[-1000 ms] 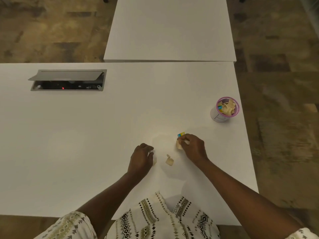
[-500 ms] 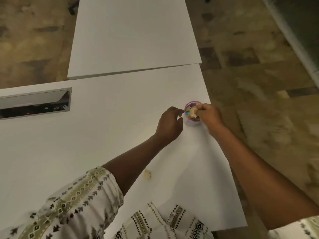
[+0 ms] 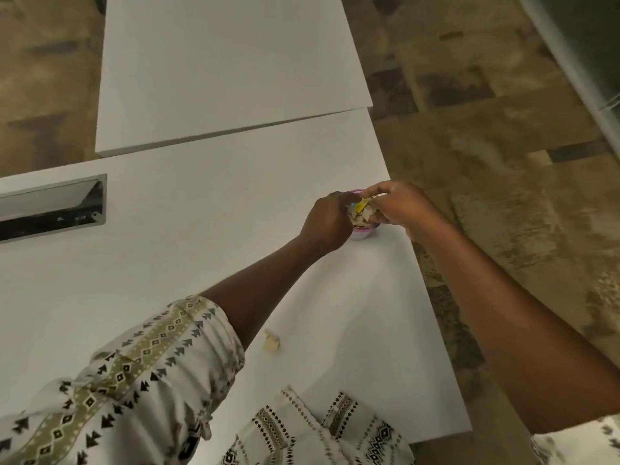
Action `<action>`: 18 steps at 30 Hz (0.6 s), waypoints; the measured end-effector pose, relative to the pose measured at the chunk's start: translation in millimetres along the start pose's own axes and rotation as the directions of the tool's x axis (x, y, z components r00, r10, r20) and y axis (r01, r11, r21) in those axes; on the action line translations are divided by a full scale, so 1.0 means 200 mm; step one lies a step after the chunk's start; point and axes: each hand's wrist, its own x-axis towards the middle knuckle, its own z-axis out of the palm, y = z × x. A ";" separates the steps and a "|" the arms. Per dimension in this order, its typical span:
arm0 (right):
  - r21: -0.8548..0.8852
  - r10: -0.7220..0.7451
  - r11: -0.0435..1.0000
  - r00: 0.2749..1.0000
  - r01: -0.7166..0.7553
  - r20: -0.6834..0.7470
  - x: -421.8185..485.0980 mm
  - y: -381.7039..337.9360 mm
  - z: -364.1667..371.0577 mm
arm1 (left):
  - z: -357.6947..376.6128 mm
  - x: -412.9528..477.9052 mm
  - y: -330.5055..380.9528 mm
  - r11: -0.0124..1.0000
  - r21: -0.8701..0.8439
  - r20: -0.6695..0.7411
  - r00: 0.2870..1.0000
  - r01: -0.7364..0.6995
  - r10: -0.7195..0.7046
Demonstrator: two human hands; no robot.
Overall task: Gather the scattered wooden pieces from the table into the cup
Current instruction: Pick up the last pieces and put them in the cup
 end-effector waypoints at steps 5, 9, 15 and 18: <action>-0.202 -0.244 0.954 0.965 0.221 -0.095 -0.04 0.06 0.01 | -0.03 -0.03 -0.01 0.998 -0.049 -0.055 0.998 -0.044 0.041; -0.624 -0.508 0.614 0.847 0.484 0.157 -0.07 0.22 0.14 | -0.06 -0.12 -0.10 0.998 -0.064 -0.097 0.995 -0.017 0.011; -0.837 -0.460 0.294 0.836 0.462 0.299 -0.04 0.37 0.23 | -0.09 -0.44 -0.39 0.994 -0.034 -0.142 0.984 0.101 -0.105; -0.859 -0.442 0.268 0.848 0.436 0.293 -0.01 0.34 0.24 | -0.09 -0.64 -0.53 0.985 -0.029 -0.150 0.973 0.171 -0.173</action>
